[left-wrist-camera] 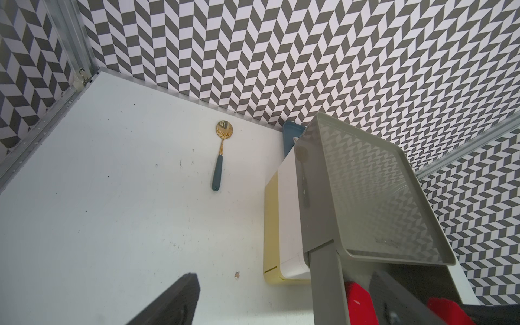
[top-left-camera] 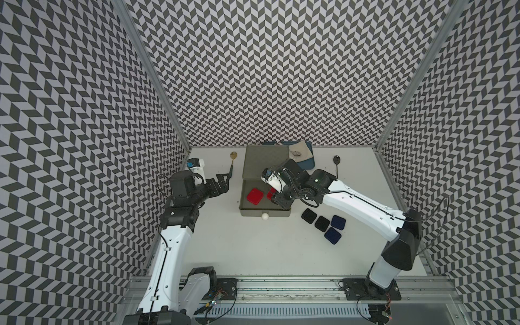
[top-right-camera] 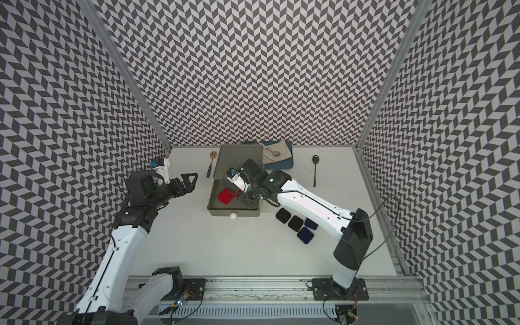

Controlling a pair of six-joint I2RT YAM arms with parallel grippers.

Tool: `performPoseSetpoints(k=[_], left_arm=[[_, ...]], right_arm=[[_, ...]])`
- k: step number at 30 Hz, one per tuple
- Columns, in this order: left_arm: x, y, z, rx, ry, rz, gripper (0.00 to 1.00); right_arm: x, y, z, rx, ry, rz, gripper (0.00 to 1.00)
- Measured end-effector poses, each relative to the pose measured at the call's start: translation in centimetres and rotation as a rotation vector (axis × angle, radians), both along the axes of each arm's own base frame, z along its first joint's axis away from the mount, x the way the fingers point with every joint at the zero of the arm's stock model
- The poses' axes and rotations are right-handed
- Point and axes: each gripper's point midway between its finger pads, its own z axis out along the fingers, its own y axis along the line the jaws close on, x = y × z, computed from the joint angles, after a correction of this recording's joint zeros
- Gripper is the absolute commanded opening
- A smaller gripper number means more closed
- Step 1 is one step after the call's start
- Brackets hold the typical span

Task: Place the brooch boxes into the drawer by color
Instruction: Place the brooch box in the drawer.

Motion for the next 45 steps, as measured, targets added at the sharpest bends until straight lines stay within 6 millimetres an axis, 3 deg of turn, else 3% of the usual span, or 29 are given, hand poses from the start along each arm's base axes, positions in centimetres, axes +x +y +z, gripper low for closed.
performPoseSetpoints(k=[14, 21, 27, 38, 45], left_arm=[[0.0, 0.0, 0.0, 0.003, -0.001, -0.001, 1.00], [0.0, 0.0, 0.0, 0.003, -0.001, -0.001, 1.00], [0.0, 0.0, 0.0, 0.005, -0.002, -0.002, 1.00], [0.0, 0.0, 0.0, 0.006, -0.002, -0.002, 1.00], [0.0, 0.0, 0.0, 0.000, 0.000, 0.000, 0.99]], right_arm=[[0.5, 0.4, -2.8, -0.072, 0.050, -0.004, 0.53], [0.7, 0.8, -3.2, -0.078, 0.056, -0.004, 0.62], [1.1, 1.2, -2.3, -0.057, 0.043, -0.009, 0.72], [1.5, 1.2, -1.2, -0.042, 0.014, -0.024, 0.73], [1.3, 0.6, 3.0, 0.035, -0.081, -0.035, 0.66]])
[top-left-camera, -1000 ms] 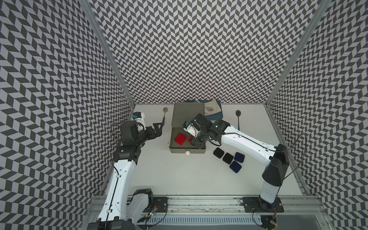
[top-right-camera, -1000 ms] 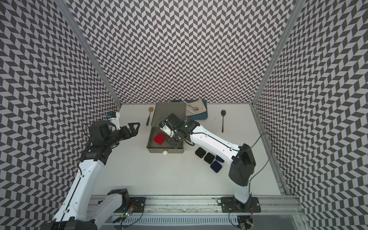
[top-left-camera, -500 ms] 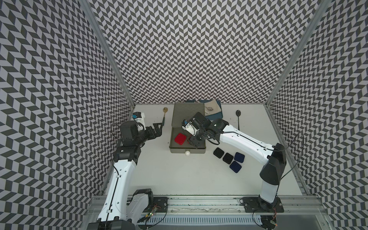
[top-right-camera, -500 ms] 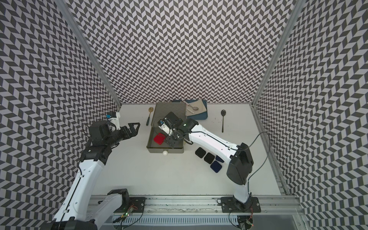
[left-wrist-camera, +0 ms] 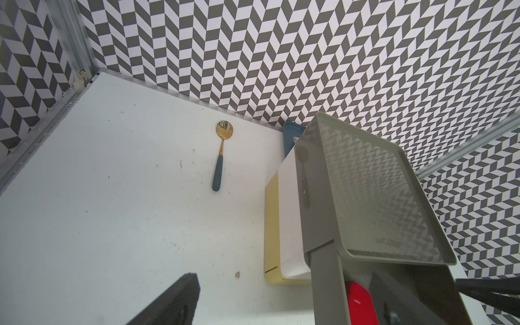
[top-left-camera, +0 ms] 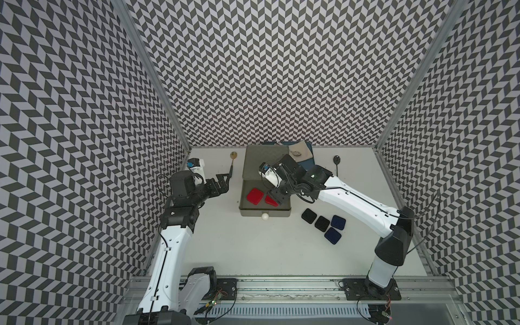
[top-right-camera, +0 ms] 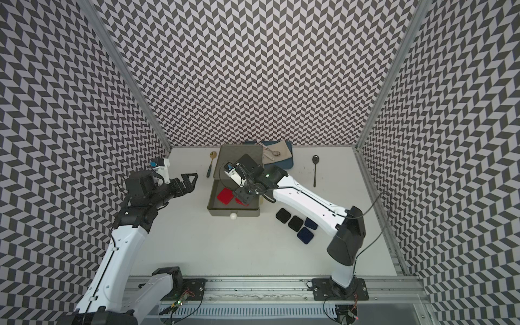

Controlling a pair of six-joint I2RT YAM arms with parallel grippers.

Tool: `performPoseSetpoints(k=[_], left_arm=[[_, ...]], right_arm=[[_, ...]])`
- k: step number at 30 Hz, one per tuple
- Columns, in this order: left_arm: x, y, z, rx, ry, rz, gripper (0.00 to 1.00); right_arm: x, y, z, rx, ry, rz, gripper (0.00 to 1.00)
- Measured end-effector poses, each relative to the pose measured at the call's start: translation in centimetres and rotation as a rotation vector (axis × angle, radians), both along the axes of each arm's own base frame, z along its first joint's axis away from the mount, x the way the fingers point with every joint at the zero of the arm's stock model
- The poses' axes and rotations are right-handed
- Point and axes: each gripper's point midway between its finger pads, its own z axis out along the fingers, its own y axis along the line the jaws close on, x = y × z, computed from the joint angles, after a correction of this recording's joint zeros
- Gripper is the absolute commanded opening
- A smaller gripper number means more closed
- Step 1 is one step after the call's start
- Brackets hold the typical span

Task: Place the brooch boxes into the drawer by color
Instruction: Place the brooch box in the drawer, then close the drawer in the storage box.

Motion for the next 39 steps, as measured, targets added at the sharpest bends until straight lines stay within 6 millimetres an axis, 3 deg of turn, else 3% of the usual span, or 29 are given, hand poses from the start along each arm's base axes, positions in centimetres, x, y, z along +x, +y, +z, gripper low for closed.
performPoseSetpoints(k=[3, 8, 10, 11, 16, 20, 25, 28, 30, 39], left_arm=[[0.0, 0.0, 0.0, -0.007, 0.002, 0.003, 1.00], [0.0, 0.0, 0.0, -0.016, 0.005, 0.007, 1.00], [0.0, 0.0, 0.0, -0.016, 0.005, 0.008, 1.00], [0.0, 0.0, 0.0, -0.016, 0.005, 0.008, 1.00], [0.0, 0.0, -0.1, -0.017, 0.007, 0.007, 1.00], [0.1, 0.0, -0.2, -0.018, 0.010, 0.007, 1.00], [0.2, 0.0, -0.3, -0.018, 0.012, 0.007, 1.00], [0.2, 0.0, -0.3, -0.017, 0.012, 0.007, 1.00], [0.2, 0.0, -0.4, -0.017, 0.013, 0.007, 1.00], [0.2, 0.0, -0.7, -0.017, 0.019, 0.007, 1.00]], right_arm=[[-1.5, -0.5, 2.3, 0.057, -0.061, 0.028, 0.61], [-4.6, -2.0, 4.8, 0.158, -0.109, 0.064, 0.42], [-5.6, -3.0, 5.4, 0.205, -0.124, 0.067, 0.10], [-6.2, -3.6, 5.5, 0.229, -0.128, 0.069, 0.00], [-9.9, -6.6, 4.9, 0.355, -0.094, 0.088, 0.00], [-12.3, -6.2, 3.3, 0.429, 0.014, 0.145, 0.00], [-14.8, -4.5, -2.4, 0.423, 0.219, 0.199, 0.00], [-15.8, -3.7, -4.6, 0.397, 0.293, 0.217, 0.00], [-15.9, -2.9, -5.0, 0.400, 0.311, 0.223, 0.00], [-12.4, -0.2, -5.9, 0.369, 0.252, 0.110, 0.00]])
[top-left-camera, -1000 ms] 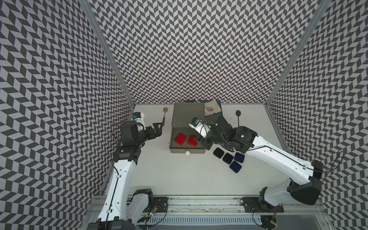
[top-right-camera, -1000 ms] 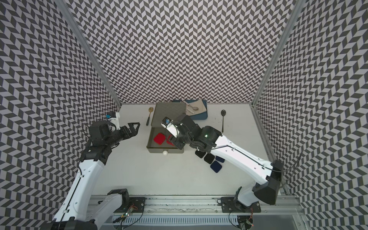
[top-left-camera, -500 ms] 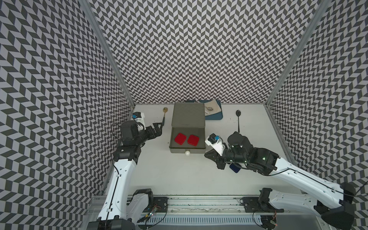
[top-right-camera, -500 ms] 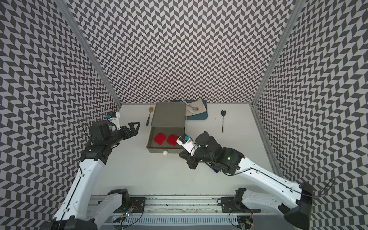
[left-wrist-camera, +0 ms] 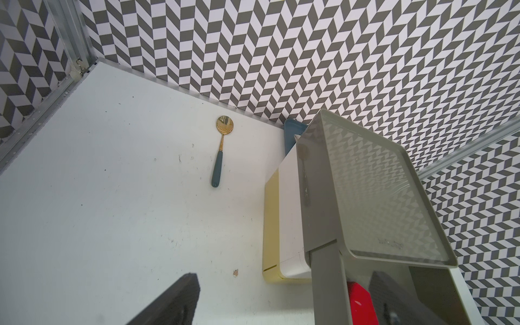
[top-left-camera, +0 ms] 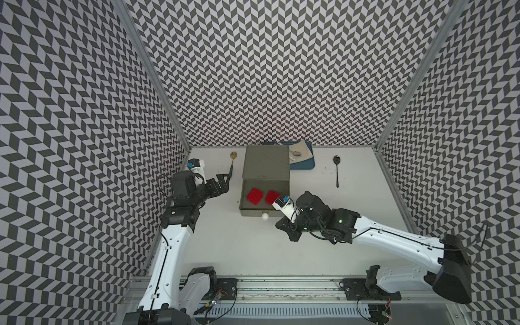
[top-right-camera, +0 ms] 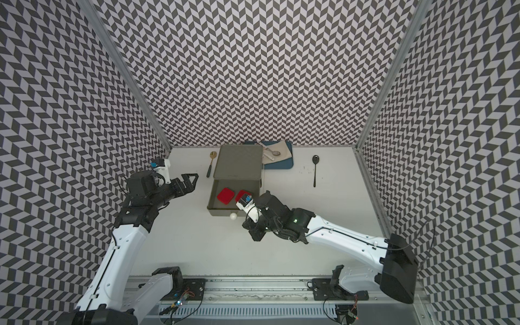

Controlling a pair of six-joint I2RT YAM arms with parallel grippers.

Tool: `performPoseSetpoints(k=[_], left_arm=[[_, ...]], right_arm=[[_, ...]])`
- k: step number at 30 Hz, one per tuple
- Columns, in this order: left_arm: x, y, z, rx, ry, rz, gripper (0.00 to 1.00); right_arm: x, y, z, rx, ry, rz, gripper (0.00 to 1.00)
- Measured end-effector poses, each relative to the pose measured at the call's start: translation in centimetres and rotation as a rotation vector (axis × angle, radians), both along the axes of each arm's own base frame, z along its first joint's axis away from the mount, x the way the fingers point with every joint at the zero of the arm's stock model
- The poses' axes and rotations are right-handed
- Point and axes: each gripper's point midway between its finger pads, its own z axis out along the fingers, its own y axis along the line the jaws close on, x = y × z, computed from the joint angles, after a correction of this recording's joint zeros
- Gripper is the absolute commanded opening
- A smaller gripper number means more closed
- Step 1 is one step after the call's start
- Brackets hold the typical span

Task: Place the brooch boxes into the drawer by color
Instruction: Close the drawer in the storage box.

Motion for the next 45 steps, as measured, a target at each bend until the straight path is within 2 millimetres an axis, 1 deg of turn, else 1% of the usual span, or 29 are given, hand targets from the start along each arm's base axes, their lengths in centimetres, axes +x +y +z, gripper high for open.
performPoseSetpoints(k=[3, 7, 17, 20, 29, 35, 38, 45], left_arm=[[0.0, 0.0, -0.1, 0.001, 0.001, -0.001, 1.00], [0.0, 0.0, -0.1, 0.004, 0.001, -0.002, 1.00], [0.0, 0.0, -0.1, 0.006, 0.000, -0.003, 1.00], [0.0, 0.0, -0.1, 0.006, 0.000, -0.003, 1.00], [0.0, 0.0, -0.1, 0.007, 0.000, -0.003, 1.00], [0.0, 0.0, -0.1, 0.010, -0.001, -0.005, 1.00], [0.0, 0.0, -0.1, 0.014, -0.002, -0.006, 1.00], [0.0, 0.0, -0.1, 0.019, -0.003, -0.008, 1.00]], right_arm=[[0.6, 0.9, -1.0, -0.028, -0.007, -0.019, 0.00], [1.4, 1.4, -1.7, -0.058, -0.024, -0.050, 0.00], [3.7, 1.3, -0.6, -0.073, -0.099, -0.144, 0.00], [3.9, 1.2, -0.9, -0.086, -0.105, -0.156, 0.00], [4.8, 2.3, -0.6, -0.112, -0.122, -0.171, 0.00], [5.9, 2.4, 0.2, -0.126, -0.158, -0.203, 0.00], [6.5, 2.3, 0.6, -0.131, -0.184, -0.224, 0.00], [7.3, 2.2, 0.5, -0.161, -0.226, -0.241, 0.00]])
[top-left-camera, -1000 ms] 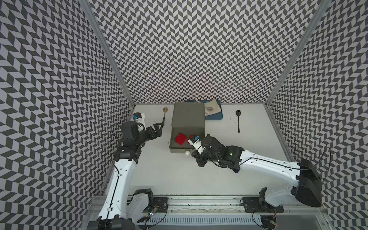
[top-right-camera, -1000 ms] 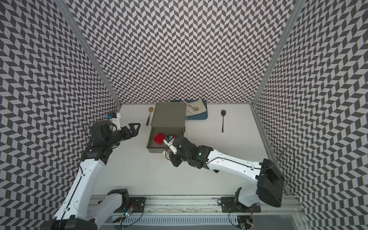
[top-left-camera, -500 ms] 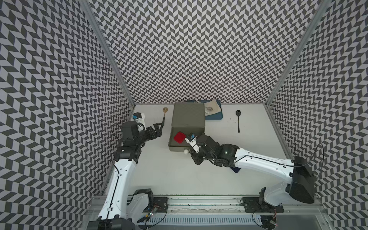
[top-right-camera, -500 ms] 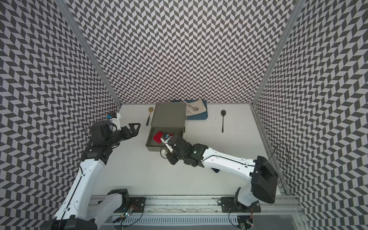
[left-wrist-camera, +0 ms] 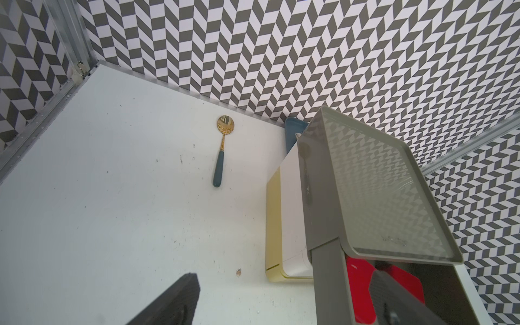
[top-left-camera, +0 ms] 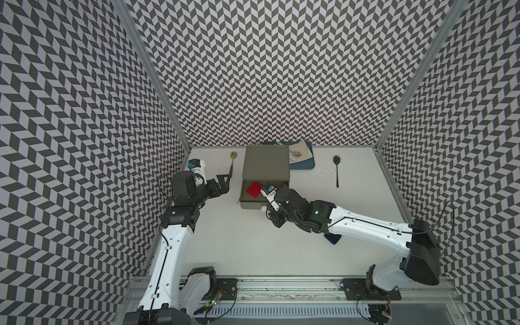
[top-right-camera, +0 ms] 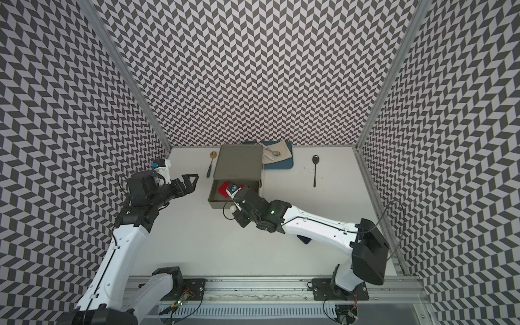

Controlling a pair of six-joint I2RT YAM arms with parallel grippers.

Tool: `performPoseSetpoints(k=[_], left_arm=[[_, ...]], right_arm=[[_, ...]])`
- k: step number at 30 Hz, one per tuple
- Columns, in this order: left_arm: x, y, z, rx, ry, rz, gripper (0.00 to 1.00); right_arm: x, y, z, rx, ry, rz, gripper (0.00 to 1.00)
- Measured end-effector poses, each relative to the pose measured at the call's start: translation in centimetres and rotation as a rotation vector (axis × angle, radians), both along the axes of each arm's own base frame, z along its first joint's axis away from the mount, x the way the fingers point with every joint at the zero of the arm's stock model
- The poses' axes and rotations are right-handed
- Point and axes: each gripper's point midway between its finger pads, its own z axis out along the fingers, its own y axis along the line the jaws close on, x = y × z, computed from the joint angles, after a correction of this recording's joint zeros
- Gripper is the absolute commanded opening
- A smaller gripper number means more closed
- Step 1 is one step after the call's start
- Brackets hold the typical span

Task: Place the brooch boxes into the drawer by color
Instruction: Close the drawer in the storage box.

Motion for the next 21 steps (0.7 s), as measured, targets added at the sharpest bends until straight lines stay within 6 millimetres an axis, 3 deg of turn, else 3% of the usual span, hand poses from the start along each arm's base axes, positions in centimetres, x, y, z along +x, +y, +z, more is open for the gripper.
performPoseSetpoints(k=[7, 21], left_arm=[[0.0, 0.1, 0.0, 0.003, -0.001, 0.005, 1.00], [-0.1, 0.2, 0.0, 0.005, -0.001, 0.009, 1.00]], right_arm=[[1.7, 0.2, -0.2, -0.031, -0.029, -0.018, 0.00], [6.1, -1.7, 0.1, -0.045, -0.063, -0.093, 0.00]])
